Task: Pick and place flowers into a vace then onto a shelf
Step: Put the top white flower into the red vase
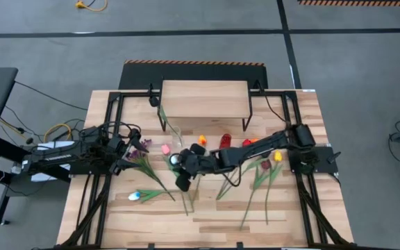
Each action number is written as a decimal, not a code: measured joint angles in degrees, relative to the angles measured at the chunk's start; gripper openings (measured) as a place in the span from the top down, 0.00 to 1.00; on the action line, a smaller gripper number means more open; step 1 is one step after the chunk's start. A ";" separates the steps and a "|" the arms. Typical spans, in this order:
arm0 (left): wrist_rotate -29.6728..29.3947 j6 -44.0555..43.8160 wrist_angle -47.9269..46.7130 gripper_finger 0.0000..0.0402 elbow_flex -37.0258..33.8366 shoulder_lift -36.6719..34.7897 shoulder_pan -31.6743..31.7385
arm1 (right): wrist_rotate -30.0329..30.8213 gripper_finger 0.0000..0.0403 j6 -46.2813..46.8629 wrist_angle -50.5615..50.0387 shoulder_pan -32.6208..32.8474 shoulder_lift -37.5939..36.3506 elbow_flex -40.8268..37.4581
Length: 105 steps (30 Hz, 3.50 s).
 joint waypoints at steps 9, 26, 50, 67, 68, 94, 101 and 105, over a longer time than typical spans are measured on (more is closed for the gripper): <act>-1.55 0.00 -0.87 0.31 0.00 0.00 -0.01 | -0.56 0.77 0.25 -1.02 -0.48 4.45 -0.11; -2.52 -0.02 -0.92 0.31 0.00 0.00 -0.01 | -2.94 0.77 0.32 -2.01 -0.48 10.40 0.33; -2.52 -0.04 -1.05 0.31 0.00 0.00 0.01 | -4.99 0.97 3.52 -1.69 -1.27 11.94 0.46; -2.52 -0.07 -1.14 0.31 0.00 0.00 0.01 | 0.96 0.99 -1.32 -6.51 0.95 1.50 0.46; -2.52 -0.07 -1.14 0.31 0.00 0.00 -0.01 | 0.91 0.98 -1.51 -6.70 1.12 1.46 0.45; -2.53 -0.09 -1.00 0.31 0.00 0.02 0.01 | -4.56 0.51 -1.47 -1.10 -1.18 8.29 -0.12; -2.52 -0.06 -1.05 0.31 0.00 0.02 -0.01 | -2.98 0.52 -1.56 -2.33 -1.69 8.28 -0.06; -2.54 -0.04 -1.07 0.31 0.00 0.02 0.01 | -3.51 0.53 -1.71 -1.53 -1.59 8.28 0.00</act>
